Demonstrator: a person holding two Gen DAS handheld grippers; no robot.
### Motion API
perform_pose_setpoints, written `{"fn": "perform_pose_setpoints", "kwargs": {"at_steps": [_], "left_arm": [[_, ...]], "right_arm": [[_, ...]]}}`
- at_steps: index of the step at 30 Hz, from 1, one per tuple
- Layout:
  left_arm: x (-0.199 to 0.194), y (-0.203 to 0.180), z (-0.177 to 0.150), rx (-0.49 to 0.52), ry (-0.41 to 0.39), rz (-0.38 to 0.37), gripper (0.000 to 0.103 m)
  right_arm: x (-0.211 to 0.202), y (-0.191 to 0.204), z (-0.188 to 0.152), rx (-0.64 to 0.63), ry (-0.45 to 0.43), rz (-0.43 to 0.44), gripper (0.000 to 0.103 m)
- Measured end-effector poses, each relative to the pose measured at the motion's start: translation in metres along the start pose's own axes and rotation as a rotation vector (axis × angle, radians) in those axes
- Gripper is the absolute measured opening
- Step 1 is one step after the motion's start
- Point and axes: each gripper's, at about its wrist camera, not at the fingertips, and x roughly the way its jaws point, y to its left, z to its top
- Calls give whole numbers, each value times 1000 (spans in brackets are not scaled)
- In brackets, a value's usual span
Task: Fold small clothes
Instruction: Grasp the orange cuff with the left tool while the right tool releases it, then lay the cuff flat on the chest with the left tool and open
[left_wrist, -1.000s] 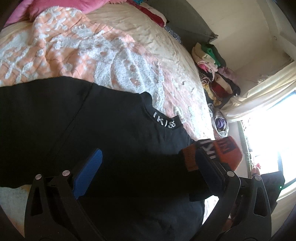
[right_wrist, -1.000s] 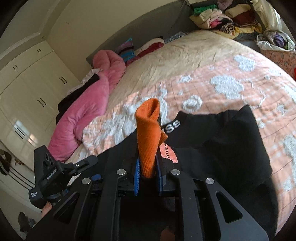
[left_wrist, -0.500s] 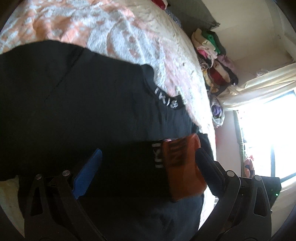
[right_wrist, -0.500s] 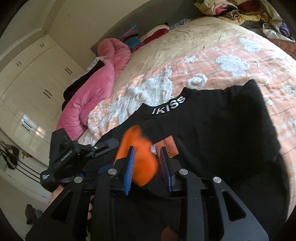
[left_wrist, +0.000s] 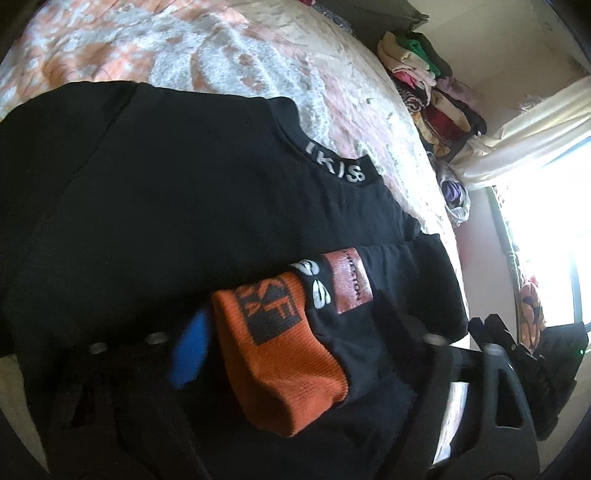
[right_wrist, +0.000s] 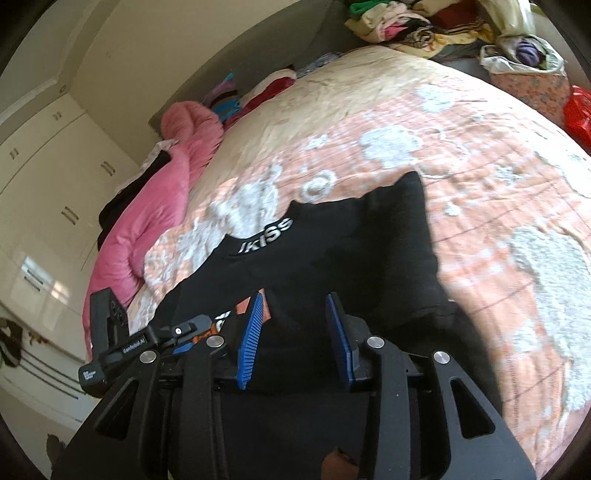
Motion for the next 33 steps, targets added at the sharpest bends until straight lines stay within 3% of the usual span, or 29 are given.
{"fn": "perform_pose_setpoints", "kwargs": {"at_steps": [1, 4, 9, 15, 22, 25, 29, 32, 33], "left_arm": [[-1, -2, -1, 9, -15, -4, 38], [-3, -11, -2, 39, -42, -28, 2], [-29, -21, 3, 70, -122, -108, 1], [-58, -27, 9, 103, -187, -100, 1], [-68, -21, 10, 107, -203, -46, 1], [-73, -15, 9, 114, -202, -21, 1], [-64, -5, 10, 146, -148, 78, 3], [-62, 2, 12, 120, -146, 91, 6], [-64, 1, 12, 126, -157, 96, 12]], "right_arm": [[-2, -3, 0, 5, -8, -6, 35], [-7, -13, 3, 14, -30, -39, 35], [-16, -28, 7, 11, -66, -117, 35], [-19, -31, 7, -15, -88, -198, 35], [-9, -21, 7, -106, -104, -323, 35], [0, -19, 7, -125, -88, -333, 35], [15, -17, 6, -142, -75, -352, 35], [24, -15, 4, -152, -55, -342, 35], [26, -13, 3, -160, -49, -335, 35]]}}
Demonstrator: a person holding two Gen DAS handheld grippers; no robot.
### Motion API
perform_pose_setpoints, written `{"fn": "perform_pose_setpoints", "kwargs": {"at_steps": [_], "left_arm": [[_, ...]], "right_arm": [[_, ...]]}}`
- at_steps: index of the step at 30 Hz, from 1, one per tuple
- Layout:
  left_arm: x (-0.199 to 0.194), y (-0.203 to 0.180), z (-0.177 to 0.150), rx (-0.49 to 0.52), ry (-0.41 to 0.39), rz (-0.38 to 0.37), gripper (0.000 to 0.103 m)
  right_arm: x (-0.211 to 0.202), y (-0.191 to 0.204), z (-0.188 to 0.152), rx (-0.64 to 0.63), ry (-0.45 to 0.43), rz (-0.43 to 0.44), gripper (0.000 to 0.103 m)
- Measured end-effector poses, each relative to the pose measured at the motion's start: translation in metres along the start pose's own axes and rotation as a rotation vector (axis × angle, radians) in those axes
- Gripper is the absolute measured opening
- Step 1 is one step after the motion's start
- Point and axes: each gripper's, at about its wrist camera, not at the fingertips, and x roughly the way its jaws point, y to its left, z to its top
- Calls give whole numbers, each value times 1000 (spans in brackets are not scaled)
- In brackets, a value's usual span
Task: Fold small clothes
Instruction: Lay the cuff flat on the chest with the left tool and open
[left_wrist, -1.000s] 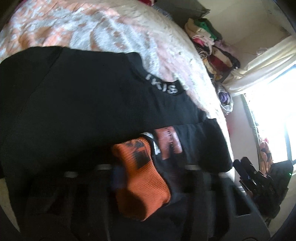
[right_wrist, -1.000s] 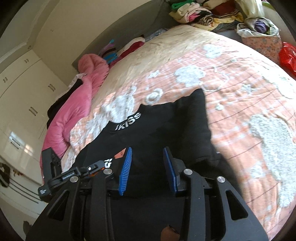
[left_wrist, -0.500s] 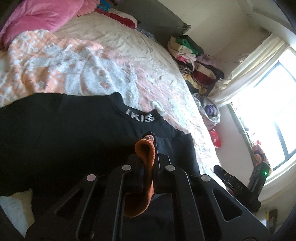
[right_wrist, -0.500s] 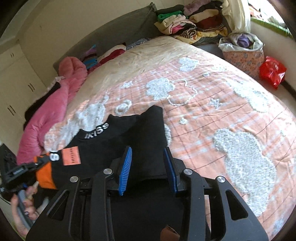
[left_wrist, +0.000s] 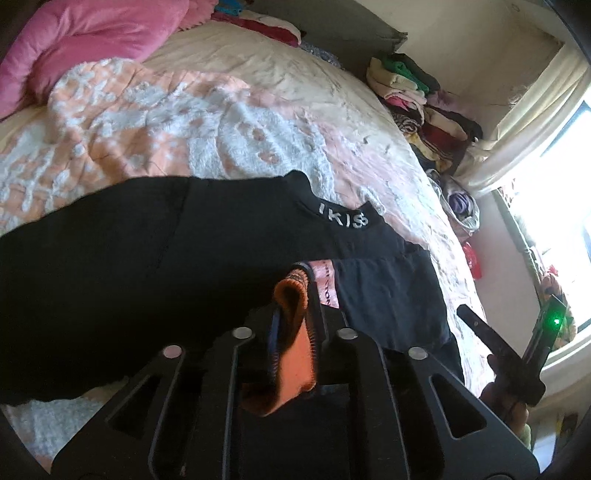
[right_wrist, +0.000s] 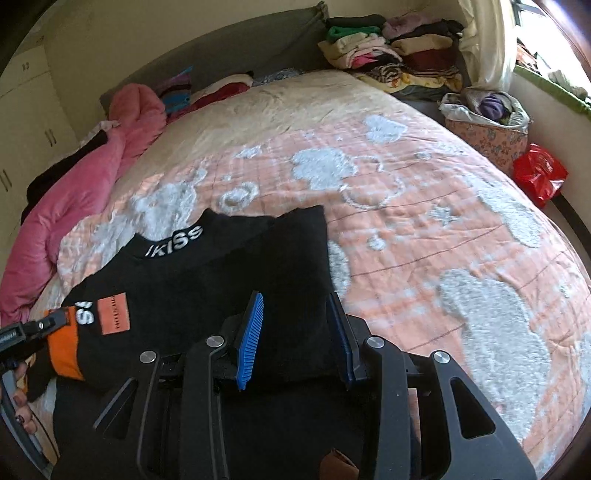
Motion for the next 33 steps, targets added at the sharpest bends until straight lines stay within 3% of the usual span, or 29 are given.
{"fn": "perform_pose_setpoints", "kwargs": {"at_steps": [3, 9, 14, 17, 21, 25, 28, 31, 33], "left_arm": [[-8, -2, 1, 13, -35, -4, 23], [-17, -11, 0, 36, -62, -15, 27], [13, -20, -14, 89, 73, -12, 32], [38, -15, -28, 102, 161, 52, 35], [52, -14, -36, 171, 169, 127, 35], [51, -25, -39, 219, 167, 129, 53], [45, -26, -36, 211, 154, 113, 62], [36, -28, -35, 211, 125, 132, 70], [29, -27, -33, 198, 101, 135, 76]], "right_arm": [[4, 9, -1, -33, 19, 24, 35], [14, 25, -4, -89, 73, 85, 43], [29, 24, -9, -82, 141, 65, 49], [38, 15, -15, -41, 187, 57, 58], [42, 11, -20, -26, 201, 61, 58], [36, 15, -23, -35, 183, 98, 75], [24, 15, -24, -31, 153, 115, 79], [11, 15, -24, -34, 121, 108, 94], [5, 15, -25, -40, 103, 94, 97]]}}
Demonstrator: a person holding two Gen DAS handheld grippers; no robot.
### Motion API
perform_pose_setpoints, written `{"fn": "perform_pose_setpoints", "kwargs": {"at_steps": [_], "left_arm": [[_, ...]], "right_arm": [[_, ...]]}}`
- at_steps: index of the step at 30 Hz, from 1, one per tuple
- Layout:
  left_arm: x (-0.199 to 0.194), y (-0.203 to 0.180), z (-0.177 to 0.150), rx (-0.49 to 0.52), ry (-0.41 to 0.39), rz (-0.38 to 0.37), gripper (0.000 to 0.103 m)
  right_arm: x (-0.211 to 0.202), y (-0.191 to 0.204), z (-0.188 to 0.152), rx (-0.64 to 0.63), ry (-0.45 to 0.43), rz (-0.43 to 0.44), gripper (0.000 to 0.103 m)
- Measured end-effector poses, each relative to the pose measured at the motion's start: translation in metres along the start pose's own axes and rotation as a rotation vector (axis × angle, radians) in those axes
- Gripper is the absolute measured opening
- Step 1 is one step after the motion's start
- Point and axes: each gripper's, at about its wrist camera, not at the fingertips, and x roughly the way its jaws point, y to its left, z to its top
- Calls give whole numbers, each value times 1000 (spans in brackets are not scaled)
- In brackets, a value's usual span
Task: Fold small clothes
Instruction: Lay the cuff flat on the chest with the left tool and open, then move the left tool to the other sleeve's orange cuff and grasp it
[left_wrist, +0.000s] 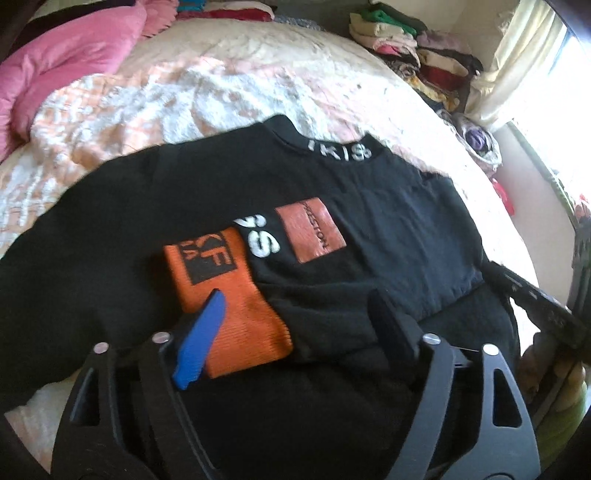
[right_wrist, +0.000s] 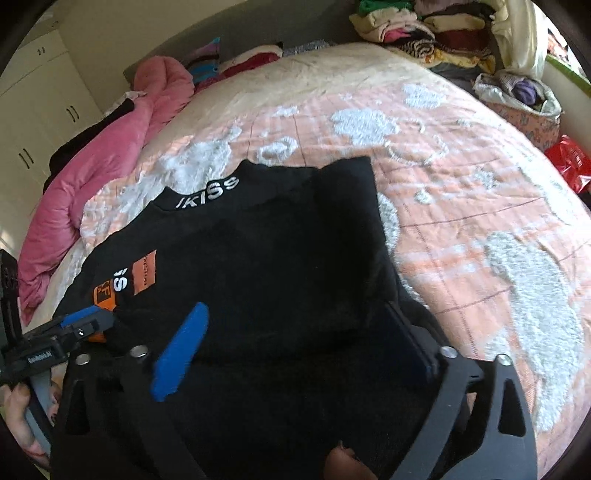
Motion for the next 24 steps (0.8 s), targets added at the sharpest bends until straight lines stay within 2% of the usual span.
{"fn": "perform_pose_setpoints", "kwargs": {"at_steps": [3, 6, 13, 21, 24], "left_arm": [[-11, 4, 0, -13, -36, 22, 88], [-22, 7, 0, -24, -70, 28, 94], [-39, 27, -4, -90, -132, 76, 94], [-66, 50, -16, -107, -201, 200, 94], [-75, 57, -22, -118, -219, 217, 94]], "right_arm": [[-5, 1, -3, -4, -6, 0, 98], [-9, 4, -6, -3, -9, 5, 98], [-24, 24, -10, -43, -49, 28, 99], [-31, 62, -14, -130, -66, 66, 99], [-33, 78, -15, -172, -76, 70, 99]]}}
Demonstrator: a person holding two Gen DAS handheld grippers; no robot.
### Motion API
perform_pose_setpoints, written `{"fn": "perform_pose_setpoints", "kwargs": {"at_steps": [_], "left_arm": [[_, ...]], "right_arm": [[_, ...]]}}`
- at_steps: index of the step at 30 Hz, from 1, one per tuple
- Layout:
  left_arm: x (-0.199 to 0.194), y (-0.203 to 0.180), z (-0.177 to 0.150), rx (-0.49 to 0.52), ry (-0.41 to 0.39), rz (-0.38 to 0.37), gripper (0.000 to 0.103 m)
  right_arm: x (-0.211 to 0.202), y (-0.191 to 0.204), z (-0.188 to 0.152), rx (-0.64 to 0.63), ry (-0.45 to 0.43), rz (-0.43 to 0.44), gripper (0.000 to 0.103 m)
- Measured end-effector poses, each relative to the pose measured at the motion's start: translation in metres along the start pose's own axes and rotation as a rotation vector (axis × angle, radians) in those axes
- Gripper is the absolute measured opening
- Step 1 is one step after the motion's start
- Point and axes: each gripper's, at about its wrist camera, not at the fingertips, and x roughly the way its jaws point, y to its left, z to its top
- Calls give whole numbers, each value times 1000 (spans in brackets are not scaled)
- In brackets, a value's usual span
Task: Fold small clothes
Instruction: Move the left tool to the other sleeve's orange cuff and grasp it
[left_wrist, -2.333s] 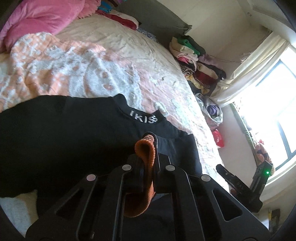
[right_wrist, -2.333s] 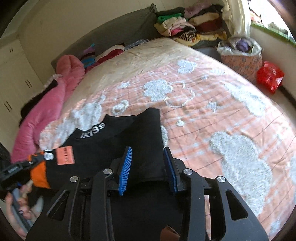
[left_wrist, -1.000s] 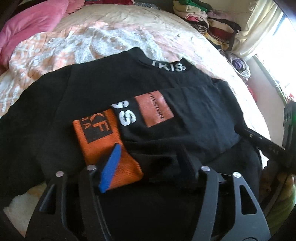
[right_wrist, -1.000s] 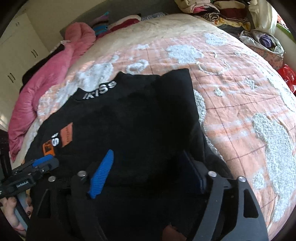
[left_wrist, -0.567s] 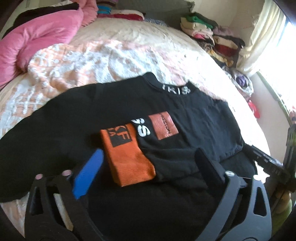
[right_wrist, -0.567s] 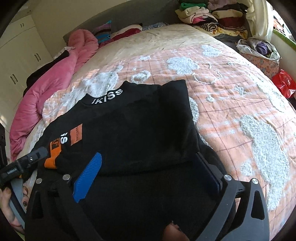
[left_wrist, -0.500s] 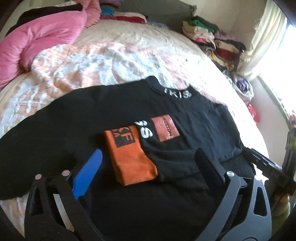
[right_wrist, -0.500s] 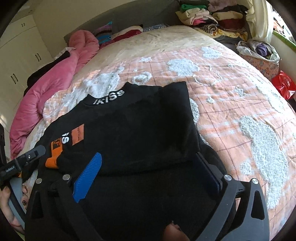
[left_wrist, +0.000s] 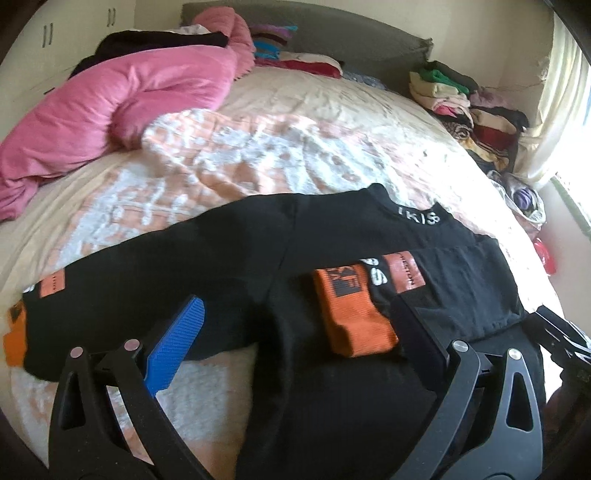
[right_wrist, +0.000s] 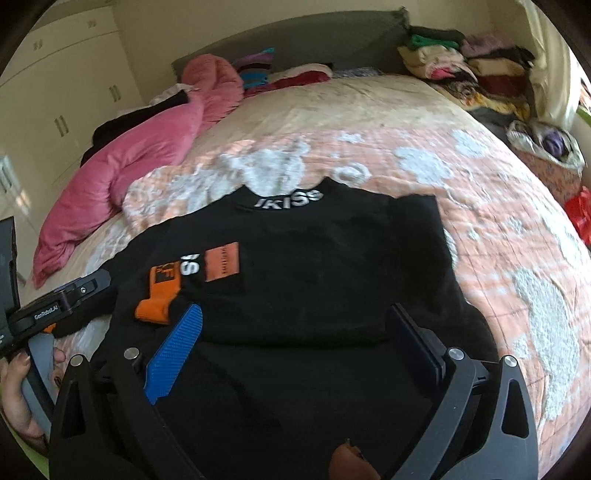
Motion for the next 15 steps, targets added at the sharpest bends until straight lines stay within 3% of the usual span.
{"fn": "perform_pose_setpoints", "kwargs": {"at_steps": [5, 15], "left_arm": [[-6, 8, -4, 5, -8, 56, 94], [-16, 25, -14, -37, -13, 75, 94]], "right_arm": [[-3, 24, 4, -52, -18, 19, 99], [-6, 72, 5, -184, -45, 26, 99]]}}
